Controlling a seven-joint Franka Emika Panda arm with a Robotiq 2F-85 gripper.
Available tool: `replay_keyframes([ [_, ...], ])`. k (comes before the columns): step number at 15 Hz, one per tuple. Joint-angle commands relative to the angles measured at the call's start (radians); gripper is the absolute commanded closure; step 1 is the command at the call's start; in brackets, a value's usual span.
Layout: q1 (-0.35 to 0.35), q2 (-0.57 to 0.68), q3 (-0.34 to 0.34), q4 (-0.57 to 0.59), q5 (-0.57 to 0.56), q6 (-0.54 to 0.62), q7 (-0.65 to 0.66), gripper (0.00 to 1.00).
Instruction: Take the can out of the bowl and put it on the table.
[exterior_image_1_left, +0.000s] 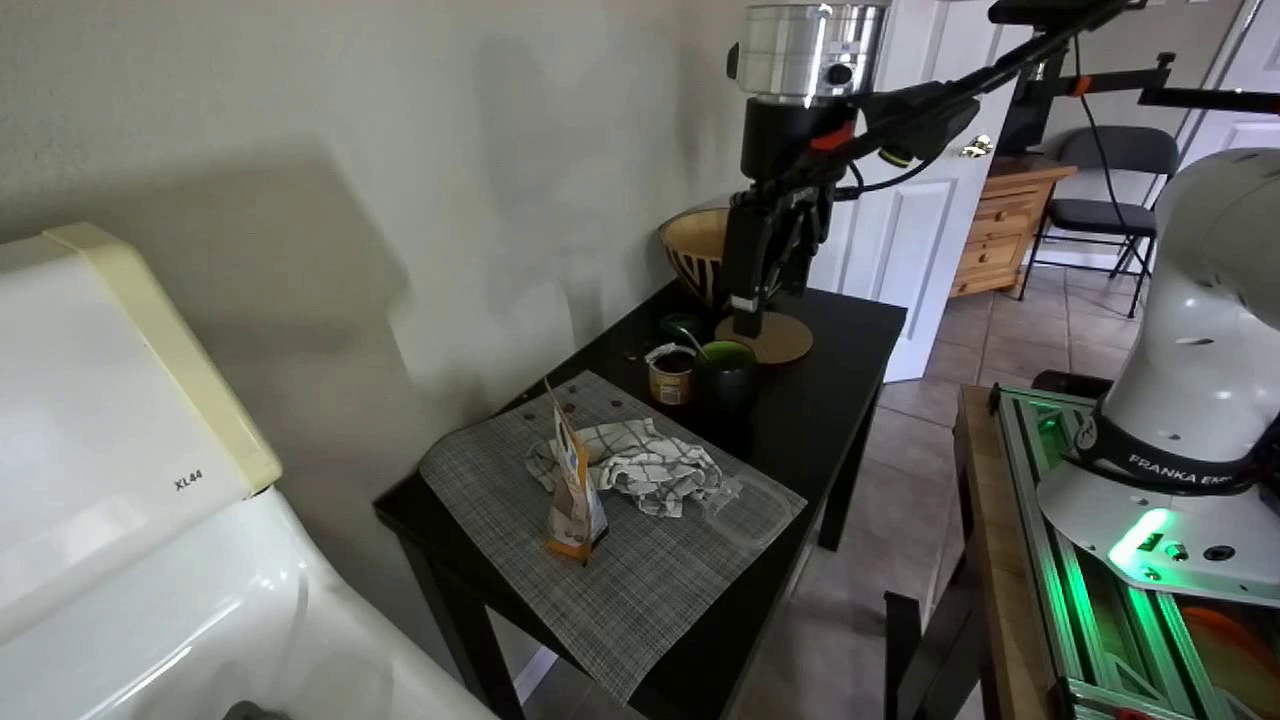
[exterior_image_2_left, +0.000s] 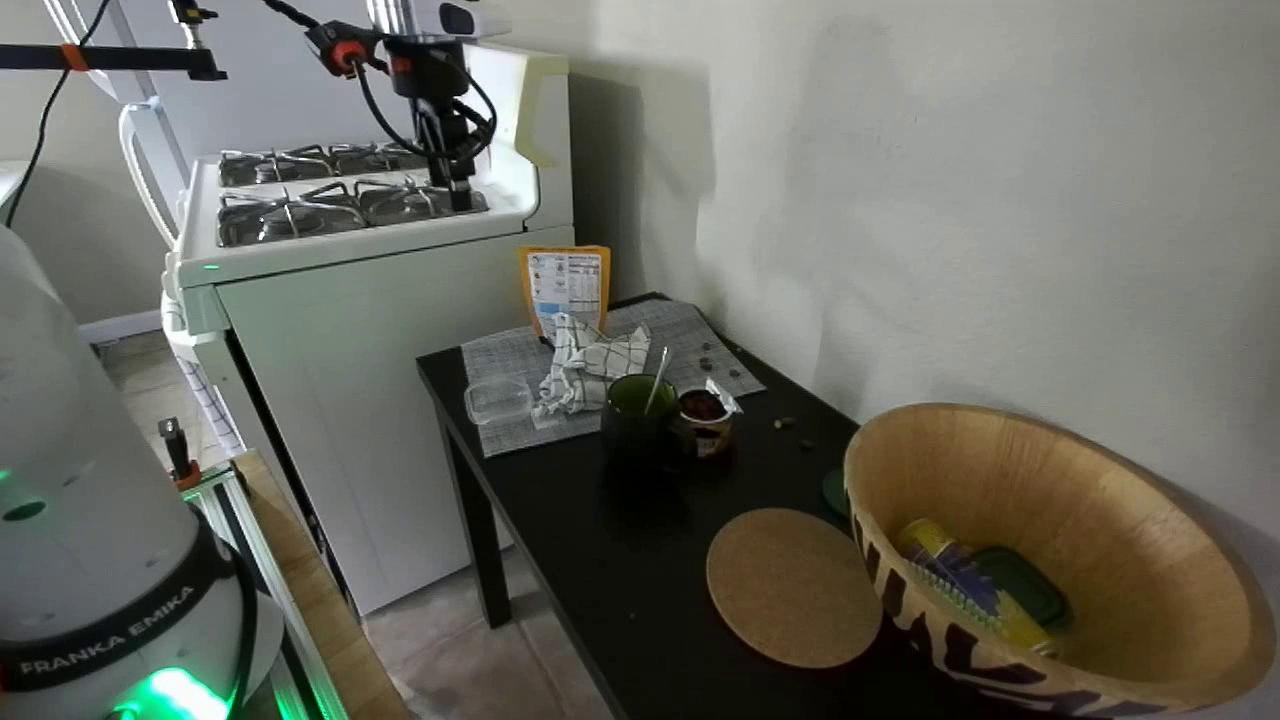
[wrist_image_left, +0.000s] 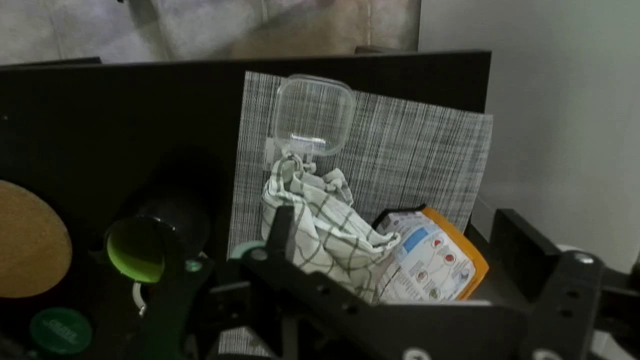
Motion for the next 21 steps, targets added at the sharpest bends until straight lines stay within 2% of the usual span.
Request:
replay_keyframes([
  [1, -0.059, 0.04, -0.064, 0.069, -0.062, 0.061, -0.023, 0.0],
  [7, -0.206, 0.115, -0.272, 0.28, -0.112, 0.005, -0.109, 0.0],
  [11, -0.301, 0.229, -0.389, 0.427, -0.139, -0.025, -0.123, 0.0],
  [13, -0.355, 0.292, -0.407, 0.474, -0.26, -0.018, -0.088, 0.0],
  [17, -0.411, 0.386, -0.453, 0.569, -0.482, -0.015, -0.032, 0.0],
  [18, -0.383, 0.333, -0.463, 0.505, -0.404, 0.007, -0.086, 0.0],
  [21, -0.394, 0.38, -0.479, 0.553, -0.459, 0.008, -0.064, 0.0],
])
